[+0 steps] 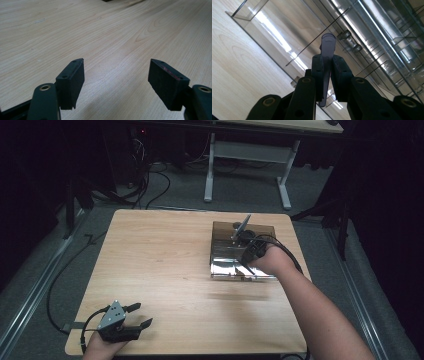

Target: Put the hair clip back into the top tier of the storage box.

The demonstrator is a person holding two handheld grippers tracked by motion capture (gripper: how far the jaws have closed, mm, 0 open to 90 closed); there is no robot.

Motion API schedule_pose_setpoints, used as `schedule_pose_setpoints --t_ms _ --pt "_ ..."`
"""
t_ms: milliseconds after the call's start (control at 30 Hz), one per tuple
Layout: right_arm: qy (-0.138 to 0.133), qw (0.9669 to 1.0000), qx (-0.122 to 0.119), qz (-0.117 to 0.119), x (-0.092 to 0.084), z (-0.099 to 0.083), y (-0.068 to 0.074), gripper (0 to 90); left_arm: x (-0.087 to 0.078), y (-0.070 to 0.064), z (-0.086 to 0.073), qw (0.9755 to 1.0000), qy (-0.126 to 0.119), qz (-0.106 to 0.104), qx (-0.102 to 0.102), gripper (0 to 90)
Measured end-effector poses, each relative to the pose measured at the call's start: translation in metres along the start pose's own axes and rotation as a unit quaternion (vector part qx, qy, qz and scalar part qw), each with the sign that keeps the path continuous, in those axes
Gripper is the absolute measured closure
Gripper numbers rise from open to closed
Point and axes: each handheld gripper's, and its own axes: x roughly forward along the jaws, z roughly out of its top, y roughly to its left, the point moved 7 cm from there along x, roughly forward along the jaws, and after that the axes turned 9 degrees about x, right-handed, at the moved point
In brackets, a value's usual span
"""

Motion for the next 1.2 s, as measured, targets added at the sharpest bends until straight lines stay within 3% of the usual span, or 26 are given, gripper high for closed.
schedule_pose_setpoints --t_ms 467,900,1167,1200 --pt "-0.004 0.9999 -0.003 -0.011 0.005 0.003 -0.008 81.0 0.0 0.0 0.0 1.0 0.002 -0.001 0.001 29.7" --pt "0.008 0.9999 0.001 -0.006 0.017 -0.001 -0.004 81.0 0.0 0.0 0.0 1.0 0.003 -0.001 0.002 29.7" --pt "0.005 0.9998 -0.018 -0.005 0.019 0.0 -0.004 81.0 0.0 0.0 0.0 1.0 0.003 -0.001 0.001 29.7" --pt "0.01 0.9999 -0.006 -0.005 0.019 -0.002 -0.002 81.0 0.0 0.0 0.0 1.0 0.003 -0.001 0.001 29.7"
